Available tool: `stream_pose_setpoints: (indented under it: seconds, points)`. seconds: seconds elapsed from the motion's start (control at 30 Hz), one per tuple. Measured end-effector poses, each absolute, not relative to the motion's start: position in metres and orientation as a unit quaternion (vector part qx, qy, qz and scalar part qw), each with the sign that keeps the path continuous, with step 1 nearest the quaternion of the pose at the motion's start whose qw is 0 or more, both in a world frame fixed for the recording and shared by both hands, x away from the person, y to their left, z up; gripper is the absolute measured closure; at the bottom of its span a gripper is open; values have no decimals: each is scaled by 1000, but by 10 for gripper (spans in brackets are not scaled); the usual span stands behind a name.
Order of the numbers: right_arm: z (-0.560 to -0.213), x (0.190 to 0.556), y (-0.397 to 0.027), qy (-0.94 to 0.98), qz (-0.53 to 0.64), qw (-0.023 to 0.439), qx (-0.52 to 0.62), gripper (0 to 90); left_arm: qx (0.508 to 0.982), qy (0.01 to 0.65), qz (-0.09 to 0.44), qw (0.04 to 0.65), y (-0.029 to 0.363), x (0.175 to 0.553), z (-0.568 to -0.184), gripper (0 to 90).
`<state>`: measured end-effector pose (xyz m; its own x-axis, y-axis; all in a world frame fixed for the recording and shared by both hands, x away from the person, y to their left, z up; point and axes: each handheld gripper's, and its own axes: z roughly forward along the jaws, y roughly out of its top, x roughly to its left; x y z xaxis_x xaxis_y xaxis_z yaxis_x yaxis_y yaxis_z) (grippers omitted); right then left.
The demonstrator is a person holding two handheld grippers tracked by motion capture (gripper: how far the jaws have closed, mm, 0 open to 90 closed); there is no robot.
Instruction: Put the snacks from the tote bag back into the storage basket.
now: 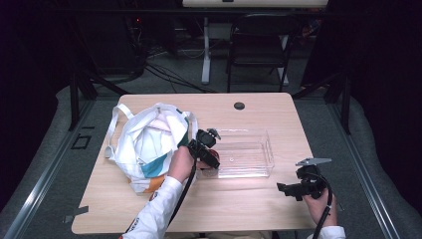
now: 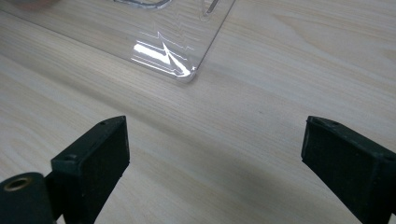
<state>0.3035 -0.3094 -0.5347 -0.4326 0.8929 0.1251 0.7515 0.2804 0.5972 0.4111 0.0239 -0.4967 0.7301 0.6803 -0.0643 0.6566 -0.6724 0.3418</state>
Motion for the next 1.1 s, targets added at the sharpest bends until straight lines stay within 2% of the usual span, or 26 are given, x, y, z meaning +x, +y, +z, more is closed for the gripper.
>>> stream_pose_setpoints:
  seconds: [0.73, 1.1]
  points:
    - [-535, 304, -310, 790, 303, 116, 521, 73, 896, 381, 50, 224, 28, 420, -475, 95]
    - [-535, 304, -309, 792, 300, 116, 519, 73, 888, 386, 73, 239, 44, 427, -451, 81]
